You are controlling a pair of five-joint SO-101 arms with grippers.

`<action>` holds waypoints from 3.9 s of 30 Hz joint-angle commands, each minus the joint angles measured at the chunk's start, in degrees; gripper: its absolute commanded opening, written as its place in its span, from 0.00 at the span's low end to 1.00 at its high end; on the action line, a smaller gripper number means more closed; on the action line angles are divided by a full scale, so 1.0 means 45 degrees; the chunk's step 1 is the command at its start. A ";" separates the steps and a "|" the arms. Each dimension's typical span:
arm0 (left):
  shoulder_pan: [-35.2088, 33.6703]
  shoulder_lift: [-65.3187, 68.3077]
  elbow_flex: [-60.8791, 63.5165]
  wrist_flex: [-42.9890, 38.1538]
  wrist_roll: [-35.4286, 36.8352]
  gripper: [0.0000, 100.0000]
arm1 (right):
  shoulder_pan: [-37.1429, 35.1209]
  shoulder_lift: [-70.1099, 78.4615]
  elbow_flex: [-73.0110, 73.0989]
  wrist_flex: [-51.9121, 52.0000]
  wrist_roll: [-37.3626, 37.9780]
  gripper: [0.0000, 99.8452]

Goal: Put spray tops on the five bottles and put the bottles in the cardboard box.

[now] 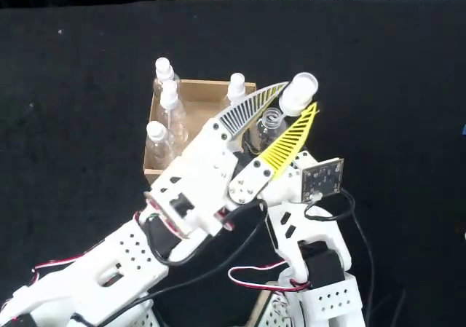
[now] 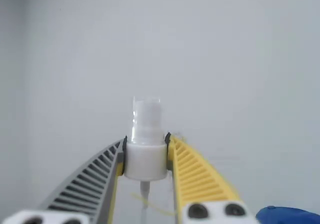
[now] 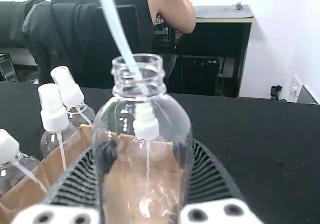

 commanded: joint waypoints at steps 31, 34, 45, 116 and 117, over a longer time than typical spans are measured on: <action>-0.3350 -0.5158 -0.2061 1.0022 0.2618 0.27 | -0.0059 -0.1260 -0.0049 -0.0195 0.0117 0.01; -0.4991 -0.5958 -0.2042 1.2190 0.2618 0.27 | -0.0059 -0.1260 -0.0049 -0.0195 0.0039 0.01; -1.1184 -0.8615 -0.0244 1.7133 0.2716 0.27 | -0.0293 -0.1182 -0.0010 -0.1368 -0.1153 0.01; -1.5170 -1.2190 0.8254 1.7836 0.2657 0.11 | -0.1231 1.6264 -0.2803 -1.2991 -0.1348 0.01; -1.5189 -1.2190 0.8254 1.7836 0.2657 0.11 | -0.1407 1.6615 -0.2725 -1.3245 -0.1328 0.01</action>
